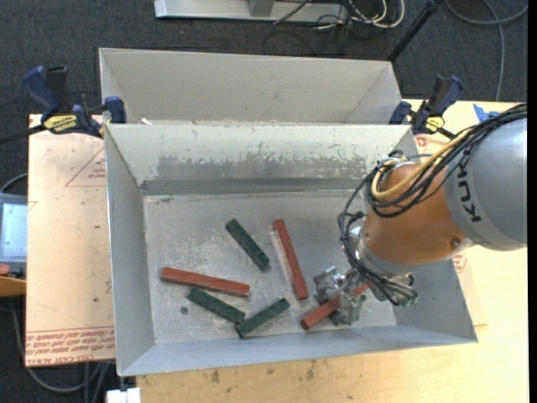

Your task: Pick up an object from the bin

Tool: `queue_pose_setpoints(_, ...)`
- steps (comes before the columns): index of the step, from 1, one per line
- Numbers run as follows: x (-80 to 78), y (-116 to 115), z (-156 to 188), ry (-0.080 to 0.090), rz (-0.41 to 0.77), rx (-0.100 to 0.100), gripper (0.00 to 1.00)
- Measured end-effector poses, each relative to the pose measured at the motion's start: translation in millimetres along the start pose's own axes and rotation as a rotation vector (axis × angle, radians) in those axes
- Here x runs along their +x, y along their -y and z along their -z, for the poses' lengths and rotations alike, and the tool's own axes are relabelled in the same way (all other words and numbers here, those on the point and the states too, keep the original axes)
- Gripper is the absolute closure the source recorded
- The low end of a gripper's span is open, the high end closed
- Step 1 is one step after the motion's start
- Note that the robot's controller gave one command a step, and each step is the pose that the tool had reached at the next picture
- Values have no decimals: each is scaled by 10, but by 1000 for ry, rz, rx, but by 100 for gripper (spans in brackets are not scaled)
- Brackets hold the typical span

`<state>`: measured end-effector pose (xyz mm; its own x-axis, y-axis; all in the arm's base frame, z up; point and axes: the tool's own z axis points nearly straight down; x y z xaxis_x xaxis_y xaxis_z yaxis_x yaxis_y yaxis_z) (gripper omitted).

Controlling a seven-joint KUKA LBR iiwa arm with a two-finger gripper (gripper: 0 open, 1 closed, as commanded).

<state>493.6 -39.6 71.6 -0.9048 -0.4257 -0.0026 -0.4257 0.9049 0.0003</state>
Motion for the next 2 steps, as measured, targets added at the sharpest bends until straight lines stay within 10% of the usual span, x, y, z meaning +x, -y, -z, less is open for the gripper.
queue_pose_setpoints(2, -43, -1, 1047, 4, -5, 3, 100)
